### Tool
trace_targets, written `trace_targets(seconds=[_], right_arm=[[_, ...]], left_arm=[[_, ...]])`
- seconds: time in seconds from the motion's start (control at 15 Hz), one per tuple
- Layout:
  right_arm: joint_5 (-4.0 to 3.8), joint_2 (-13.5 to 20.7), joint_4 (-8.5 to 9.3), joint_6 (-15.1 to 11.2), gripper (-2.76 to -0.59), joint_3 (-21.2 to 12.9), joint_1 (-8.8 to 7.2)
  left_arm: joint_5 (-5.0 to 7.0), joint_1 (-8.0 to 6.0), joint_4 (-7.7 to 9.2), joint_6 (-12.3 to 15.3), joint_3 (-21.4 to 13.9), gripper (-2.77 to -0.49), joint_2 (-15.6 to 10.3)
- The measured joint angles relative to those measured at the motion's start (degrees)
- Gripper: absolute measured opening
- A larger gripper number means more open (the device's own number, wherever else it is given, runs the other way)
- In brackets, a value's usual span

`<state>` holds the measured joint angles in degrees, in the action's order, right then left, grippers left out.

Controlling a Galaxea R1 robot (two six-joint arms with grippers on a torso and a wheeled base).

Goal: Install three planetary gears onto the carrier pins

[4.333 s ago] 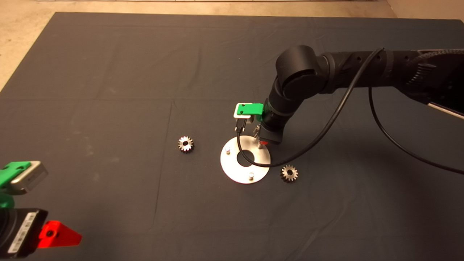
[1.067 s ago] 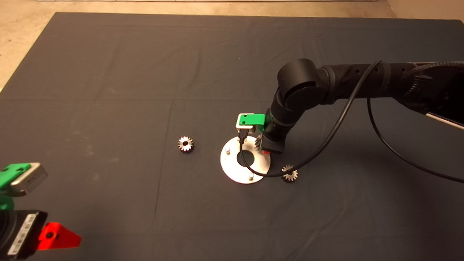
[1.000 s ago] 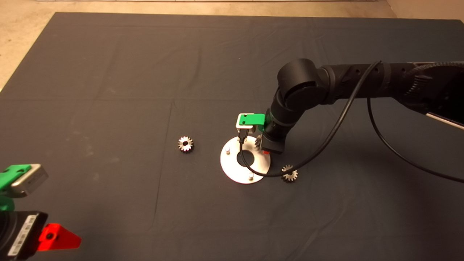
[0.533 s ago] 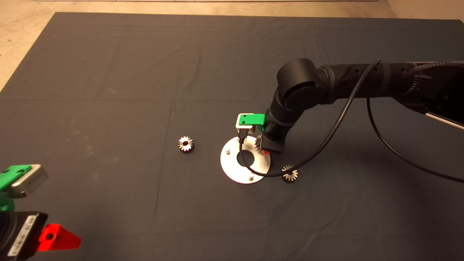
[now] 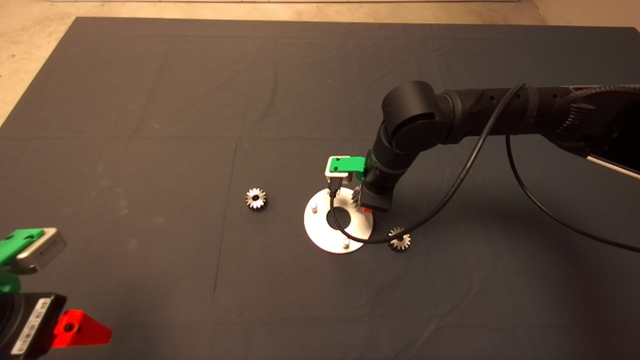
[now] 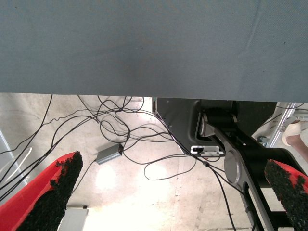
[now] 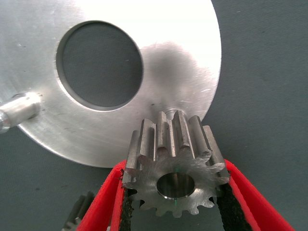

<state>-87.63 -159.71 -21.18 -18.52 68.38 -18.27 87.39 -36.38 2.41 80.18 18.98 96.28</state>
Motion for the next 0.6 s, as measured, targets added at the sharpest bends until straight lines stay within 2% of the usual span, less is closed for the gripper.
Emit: trace_targets(seconds=[0.27, 0.6], right_arm=[[0.18, -0.1, -1.51, -0.4, -2.31, 0.2, 0.04], [0.19, -0.2, -2.39, -0.6, -2.31, 0.3, 0.06]], left_arm=[[0.01, 0.0, 0.0, 0.0, 0.0, -0.51, 0.0], [0.0, 0.0, 0.0, 0.0, 0.0, -0.51, 0.0]])
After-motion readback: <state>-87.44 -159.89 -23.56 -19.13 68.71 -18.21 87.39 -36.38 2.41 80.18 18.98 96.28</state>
